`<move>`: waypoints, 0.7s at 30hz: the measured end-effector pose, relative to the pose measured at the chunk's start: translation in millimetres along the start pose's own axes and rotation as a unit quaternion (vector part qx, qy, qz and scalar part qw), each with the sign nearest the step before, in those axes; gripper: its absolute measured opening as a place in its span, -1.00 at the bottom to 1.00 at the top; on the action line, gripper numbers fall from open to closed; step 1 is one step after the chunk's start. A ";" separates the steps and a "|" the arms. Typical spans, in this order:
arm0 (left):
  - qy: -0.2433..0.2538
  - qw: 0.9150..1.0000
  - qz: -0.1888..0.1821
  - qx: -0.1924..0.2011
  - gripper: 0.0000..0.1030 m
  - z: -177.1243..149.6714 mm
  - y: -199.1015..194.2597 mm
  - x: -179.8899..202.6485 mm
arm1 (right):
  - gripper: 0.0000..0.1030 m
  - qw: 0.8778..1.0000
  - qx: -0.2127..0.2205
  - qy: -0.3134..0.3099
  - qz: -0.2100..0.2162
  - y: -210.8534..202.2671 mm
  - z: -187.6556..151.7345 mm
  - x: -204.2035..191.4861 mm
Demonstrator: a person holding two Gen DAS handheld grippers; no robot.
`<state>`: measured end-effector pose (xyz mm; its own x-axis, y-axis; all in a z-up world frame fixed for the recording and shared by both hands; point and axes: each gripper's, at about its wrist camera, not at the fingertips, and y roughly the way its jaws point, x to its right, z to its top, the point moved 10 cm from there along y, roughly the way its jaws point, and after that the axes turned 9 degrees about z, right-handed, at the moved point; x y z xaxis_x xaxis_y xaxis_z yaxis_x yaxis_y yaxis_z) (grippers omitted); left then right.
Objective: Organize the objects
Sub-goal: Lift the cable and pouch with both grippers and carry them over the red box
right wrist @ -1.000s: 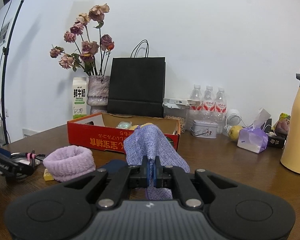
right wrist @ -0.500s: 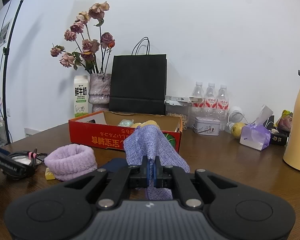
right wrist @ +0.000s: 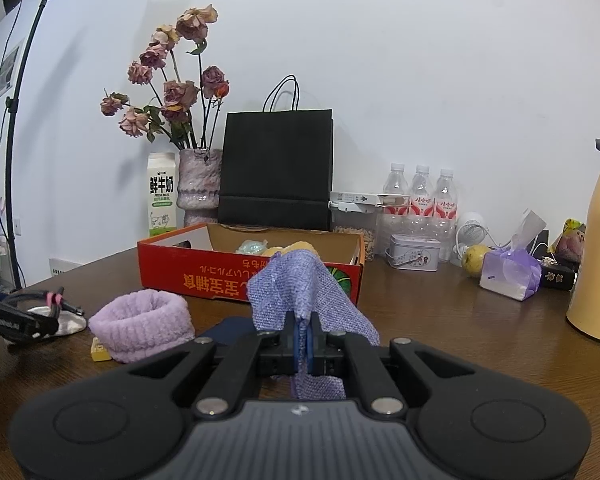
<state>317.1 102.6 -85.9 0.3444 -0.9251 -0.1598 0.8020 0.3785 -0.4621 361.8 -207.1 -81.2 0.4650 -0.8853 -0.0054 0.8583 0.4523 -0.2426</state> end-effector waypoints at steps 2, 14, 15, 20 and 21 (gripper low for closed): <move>0.000 1.000 0.001 0.013 0.71 8.5 -7.4 1.8 | -0.94 1.000 0.002 -0.001 0.000 -0.6 0.5 0.2; 0.006 0.997 -0.040 0.062 0.71 59.4 -32.3 46.3 | -0.94 1.000 0.023 -0.001 0.003 1.4 17.6 -3.9; 0.004 0.997 -0.043 0.064 0.71 62.8 -33.1 49.6 | -0.94 1.000 0.027 -0.003 0.004 2.4 21.5 -5.0; -0.006 0.995 -0.056 0.077 0.71 84.7 -33.5 62.8 | -0.94 0.999 0.042 -0.006 0.011 12.4 43.0 -10.3; -0.009 0.995 -0.058 0.078 0.71 89.4 -32.7 64.9 | -0.94 0.999 0.045 -0.005 0.014 14.6 46.9 -11.5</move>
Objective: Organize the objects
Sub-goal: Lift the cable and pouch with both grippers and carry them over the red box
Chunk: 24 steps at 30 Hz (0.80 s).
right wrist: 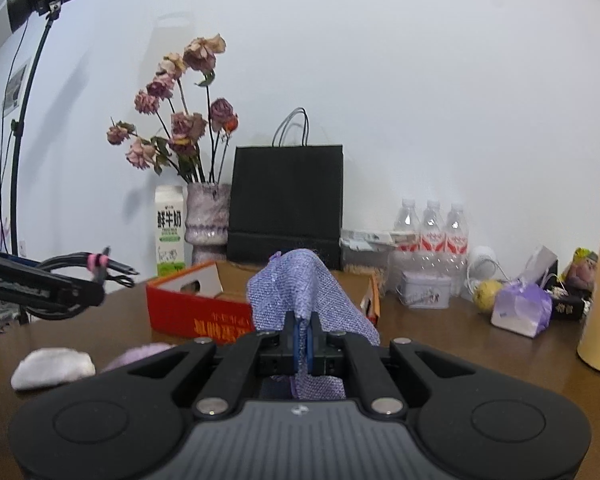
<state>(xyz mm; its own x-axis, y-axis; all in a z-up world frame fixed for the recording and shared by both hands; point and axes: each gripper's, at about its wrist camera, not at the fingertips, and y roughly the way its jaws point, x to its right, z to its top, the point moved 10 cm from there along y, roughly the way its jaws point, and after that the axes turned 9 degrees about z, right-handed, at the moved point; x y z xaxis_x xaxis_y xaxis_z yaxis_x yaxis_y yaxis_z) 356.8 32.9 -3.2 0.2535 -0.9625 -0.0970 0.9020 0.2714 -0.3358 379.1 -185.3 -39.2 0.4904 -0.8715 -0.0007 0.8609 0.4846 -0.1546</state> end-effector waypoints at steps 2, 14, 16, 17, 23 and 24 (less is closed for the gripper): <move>-0.006 1.000 -0.002 0.002 0.71 7.9 3.5 3.6 | -0.94 1.000 0.006 0.002 0.006 6.3 7.7 -2.3; -0.039 0.999 -0.001 0.016 0.71 52.9 31.0 20.1 | -0.94 0.999 0.026 0.022 0.023 55.0 47.4 -6.3; -0.043 0.999 0.003 0.015 0.71 58.8 38.4 20.5 | -0.94 0.999 0.026 0.027 0.024 64.7 50.3 -5.7; -0.045 0.999 0.005 0.014 0.71 61.5 42.3 21.3 | -0.94 0.999 0.027 0.029 0.024 68.9 51.5 -5.3; -0.056 0.998 0.015 0.012 0.71 75.0 66.7 23.8 | -0.94 0.999 0.026 0.037 0.023 95.5 58.8 -0.4; -0.059 0.998 0.017 0.011 0.71 76.5 70.5 24.3 | -0.94 0.999 0.026 0.038 0.023 100.0 60.1 0.8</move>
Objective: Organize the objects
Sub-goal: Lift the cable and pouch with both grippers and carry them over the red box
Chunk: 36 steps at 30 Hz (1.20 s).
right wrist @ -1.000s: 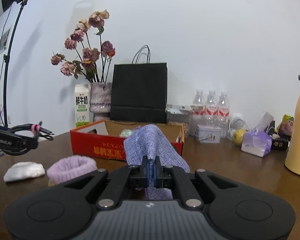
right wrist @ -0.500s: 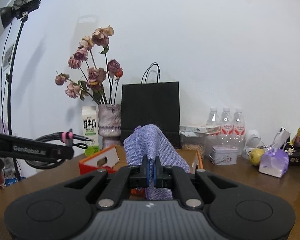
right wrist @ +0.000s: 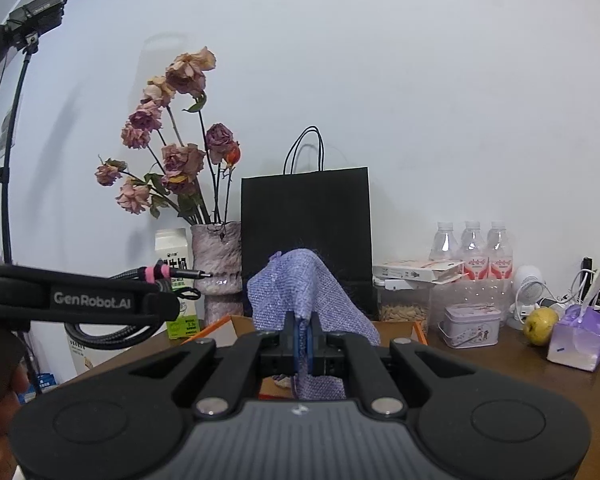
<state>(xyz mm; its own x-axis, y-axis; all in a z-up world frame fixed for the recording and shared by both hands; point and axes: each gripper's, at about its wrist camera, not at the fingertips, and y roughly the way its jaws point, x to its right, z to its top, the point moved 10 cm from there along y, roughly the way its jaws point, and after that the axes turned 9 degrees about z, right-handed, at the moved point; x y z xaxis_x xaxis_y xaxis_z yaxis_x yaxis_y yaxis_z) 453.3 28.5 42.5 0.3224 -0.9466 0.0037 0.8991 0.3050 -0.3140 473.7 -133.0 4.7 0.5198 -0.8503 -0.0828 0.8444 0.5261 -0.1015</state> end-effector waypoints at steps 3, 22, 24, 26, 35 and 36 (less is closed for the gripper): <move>-0.006 1.000 0.004 -0.004 0.71 3.9 13.6 2.6 | -0.94 1.000 0.002 0.005 0.000 14.0 4.3 3.2; -0.011 0.999 0.019 -0.029 0.72 13.6 97.2 13.7 | -0.94 1.000 -0.019 0.012 0.015 99.3 5.8 21.2; -0.011 0.999 0.018 -0.033 0.72 14.4 107.2 12.9 | -0.94 1.000 -0.023 0.014 0.016 107.6 5.1 23.3; -0.012 0.999 0.019 -0.037 0.72 15.7 116.0 11.4 | -0.94 0.999 -0.027 0.014 0.015 115.2 3.8 26.1; -0.005 0.998 0.027 -0.061 0.71 12.0 152.6 10.2 | -0.94 0.998 -0.057 0.014 0.017 150.1 -5.2 36.4; -0.002 0.997 0.029 -0.065 0.71 10.2 156.3 10.7 | -0.94 0.998 -0.060 0.013 0.018 153.7 -6.6 36.8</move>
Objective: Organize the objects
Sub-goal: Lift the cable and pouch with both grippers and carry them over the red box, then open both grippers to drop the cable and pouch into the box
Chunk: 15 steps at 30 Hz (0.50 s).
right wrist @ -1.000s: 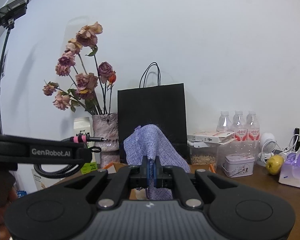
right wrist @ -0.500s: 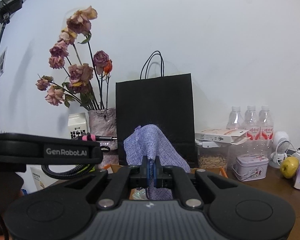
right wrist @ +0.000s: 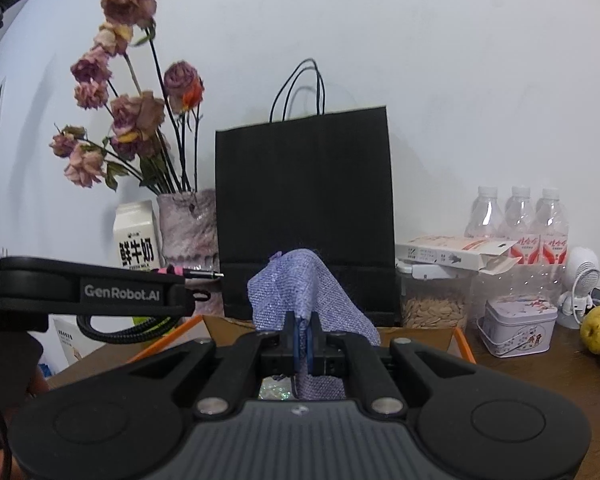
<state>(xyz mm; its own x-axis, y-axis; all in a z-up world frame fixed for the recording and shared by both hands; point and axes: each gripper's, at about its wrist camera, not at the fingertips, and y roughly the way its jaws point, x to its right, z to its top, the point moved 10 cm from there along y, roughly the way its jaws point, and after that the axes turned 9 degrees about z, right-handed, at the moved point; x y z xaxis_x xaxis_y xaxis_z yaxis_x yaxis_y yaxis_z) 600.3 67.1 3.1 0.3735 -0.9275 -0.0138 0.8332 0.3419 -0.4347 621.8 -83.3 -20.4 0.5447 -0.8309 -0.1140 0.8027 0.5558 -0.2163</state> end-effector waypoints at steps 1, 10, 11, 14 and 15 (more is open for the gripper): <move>0.003 1.000 0.001 -0.005 0.71 -1.6 4.2 1.0 | -0.94 1.000 -0.004 -0.001 0.000 3.3 -1.0 0.4; 0.015 1.000 0.005 -0.024 0.72 -14.8 26.0 6.7 | -0.94 1.000 -0.029 -0.004 0.001 23.7 -12.5 4.1; 0.015 1.000 0.005 -0.024 0.72 -15.3 26.7 6.9 | -0.94 1.000 -0.031 -0.004 0.000 25.0 -13.5 4.8; 0.016 1.000 0.005 -0.026 0.72 -17.6 29.0 7.9 | -0.93 0.999 -0.036 -0.002 -0.001 27.7 -16.9 6.6; 0.016 0.999 0.005 -0.027 0.72 -18.4 29.7 8.4 | -0.93 0.999 -0.038 -0.002 -0.002 28.1 -18.2 6.9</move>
<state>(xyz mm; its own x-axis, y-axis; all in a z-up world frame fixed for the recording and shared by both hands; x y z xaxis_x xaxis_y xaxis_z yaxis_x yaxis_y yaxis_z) 620.7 66.7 -26.5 0.3678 -0.9287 -0.0478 0.8059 0.3440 -0.4818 643.7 -74.0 -44.9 0.5434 -0.8325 -0.1085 0.7837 0.5493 -0.2899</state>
